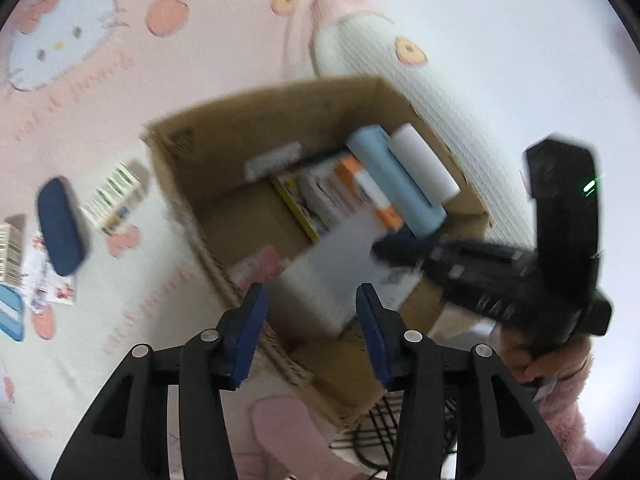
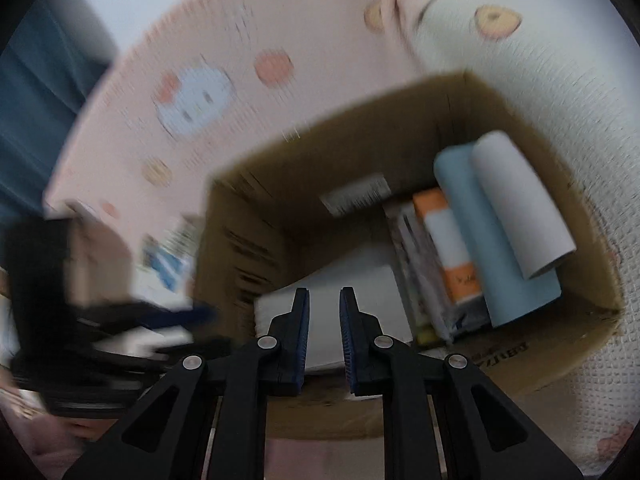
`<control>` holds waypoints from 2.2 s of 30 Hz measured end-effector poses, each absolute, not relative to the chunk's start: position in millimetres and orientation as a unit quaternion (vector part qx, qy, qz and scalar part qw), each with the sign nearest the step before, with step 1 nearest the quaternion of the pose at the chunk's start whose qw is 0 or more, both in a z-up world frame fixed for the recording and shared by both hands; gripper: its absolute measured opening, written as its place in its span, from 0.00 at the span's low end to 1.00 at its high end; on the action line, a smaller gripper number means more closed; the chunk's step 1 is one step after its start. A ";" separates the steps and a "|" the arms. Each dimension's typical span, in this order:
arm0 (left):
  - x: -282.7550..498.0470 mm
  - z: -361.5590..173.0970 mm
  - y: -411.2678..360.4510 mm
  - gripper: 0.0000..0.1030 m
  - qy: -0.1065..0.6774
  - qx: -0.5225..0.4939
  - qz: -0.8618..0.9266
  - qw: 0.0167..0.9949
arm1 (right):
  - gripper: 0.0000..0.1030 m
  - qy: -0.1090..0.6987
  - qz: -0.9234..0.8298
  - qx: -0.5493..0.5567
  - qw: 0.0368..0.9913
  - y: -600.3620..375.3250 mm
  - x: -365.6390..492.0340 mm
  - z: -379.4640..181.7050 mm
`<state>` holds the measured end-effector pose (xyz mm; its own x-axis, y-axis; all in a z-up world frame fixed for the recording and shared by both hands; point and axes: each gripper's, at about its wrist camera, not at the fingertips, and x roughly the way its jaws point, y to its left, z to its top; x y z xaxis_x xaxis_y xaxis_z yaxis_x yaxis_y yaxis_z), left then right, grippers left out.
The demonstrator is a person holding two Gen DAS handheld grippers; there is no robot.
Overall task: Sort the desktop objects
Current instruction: 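Lower the notepad into the box and open the left gripper, then grip the notepad spiral with the right gripper, push it down into the box, release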
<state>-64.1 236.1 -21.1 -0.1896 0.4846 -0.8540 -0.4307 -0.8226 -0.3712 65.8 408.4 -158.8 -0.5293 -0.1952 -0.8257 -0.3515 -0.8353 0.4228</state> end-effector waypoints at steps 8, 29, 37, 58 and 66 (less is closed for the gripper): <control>-76.2 -20.8 212.7 0.49 -0.051 -0.566 0.770 0.289 | 0.12 0.241 0.816 -0.524 0.039 392.2 50.0 -165.7; -90.7 -23.5 201.6 0.49 -0.061 -0.554 0.766 0.320 | 0.52 0.185 0.764 -0.618 -0.028 348.0 0.2 -208.1; -98.5 -25.8 201.0 0.49 -0.037 -0.542 0.772 0.331 | 0.52 0.167 0.743 -0.649 -0.007 355.8 -11.5 -219.7; -148.0 -8.1 200.3 0.46 -0.031 -0.562 0.752 0.343 | 0.51 0.220 0.704 -0.676 -0.022 360.6 -13.5 -227.7; -146.5 -10.0 184.8 0.46 -0.040 -0.565 0.752 0.337 | 0.49 0.183 0.690 -0.700 0.009 362.8 -20.0 -233.5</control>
